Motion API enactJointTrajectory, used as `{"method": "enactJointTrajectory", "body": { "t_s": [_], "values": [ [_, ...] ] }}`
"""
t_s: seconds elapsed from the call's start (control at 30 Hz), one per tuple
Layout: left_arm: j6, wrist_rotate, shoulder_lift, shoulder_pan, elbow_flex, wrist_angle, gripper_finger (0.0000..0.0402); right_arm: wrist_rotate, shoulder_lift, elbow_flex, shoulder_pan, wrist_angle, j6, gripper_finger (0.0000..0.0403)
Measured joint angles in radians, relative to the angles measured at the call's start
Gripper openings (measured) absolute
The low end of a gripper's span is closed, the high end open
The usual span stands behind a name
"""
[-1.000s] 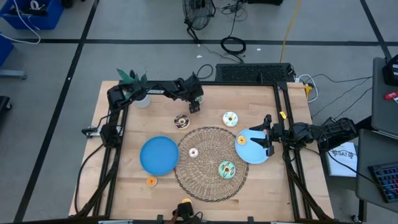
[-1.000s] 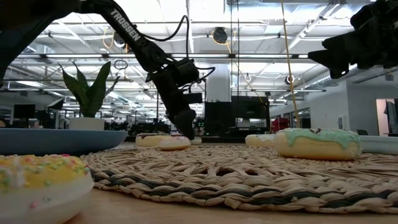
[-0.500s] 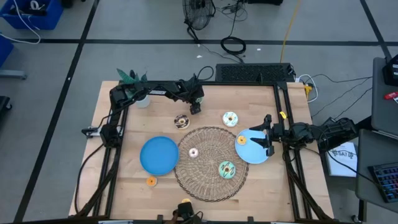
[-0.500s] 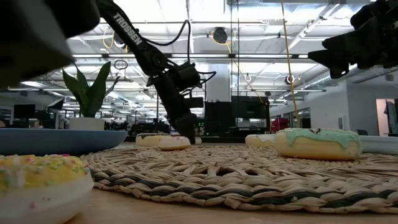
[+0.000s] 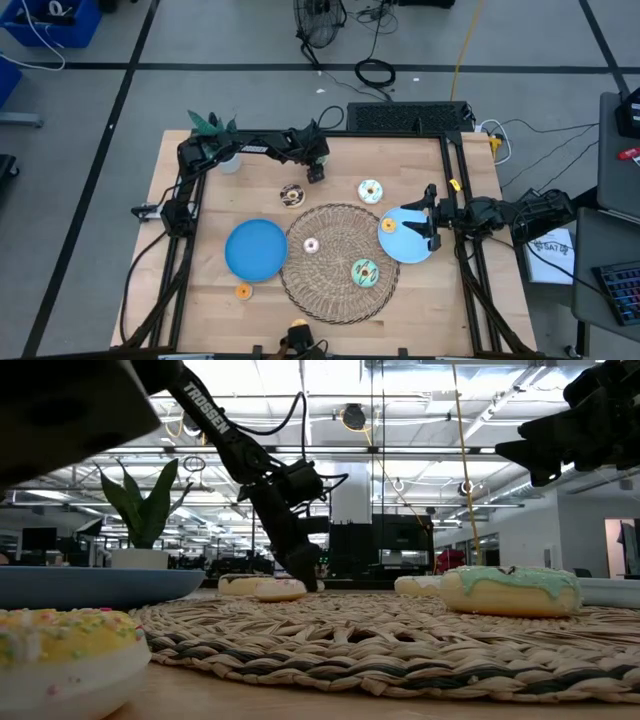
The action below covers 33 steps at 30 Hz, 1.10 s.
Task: Pick & Place donuts
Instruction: Put the small green donut on the light blue plate
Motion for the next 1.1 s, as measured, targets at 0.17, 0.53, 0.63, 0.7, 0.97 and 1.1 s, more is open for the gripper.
{"method": "enactJointTrajectory", "body": {
  "t_s": [0.17, 0.53, 0.63, 0.7, 0.97, 1.1],
  "values": [
    [0.002, 0.002, -0.002, -0.009, 0.000, -0.013, 0.0273, 0.000, 0.000, 0.000, 0.000, 0.000, 0.000, 0.0206],
    [0.007, 0.004, -0.002, -0.021, 0.000, -0.016, 0.0188, 0.000, 0.000, 0.000, 0.000, 0.000, 0.000, 0.0206],
    [-0.003, 0.003, -0.002, -0.026, 0.000, -0.016, 0.0163, 0.000, 0.000, 0.000, 0.000, 0.000, 0.000, 0.0206],
    [0.001, 0.003, -0.002, -0.033, 0.000, -0.016, 0.0152, 0.000, 0.000, 0.000, 0.000, 0.000, 0.000, 0.0206],
    [0.005, -0.051, -0.031, -0.077, 0.000, -0.020, 0.0149, 0.000, 0.000, 0.000, 0.000, 0.000, 0.000, 0.0206],
    [0.000, -0.052, -0.076, -0.116, 0.000, -0.018, 0.0149, 0.000, 0.000, 0.000, 0.000, 0.000, 0.000, 0.0206]
  ]
}}
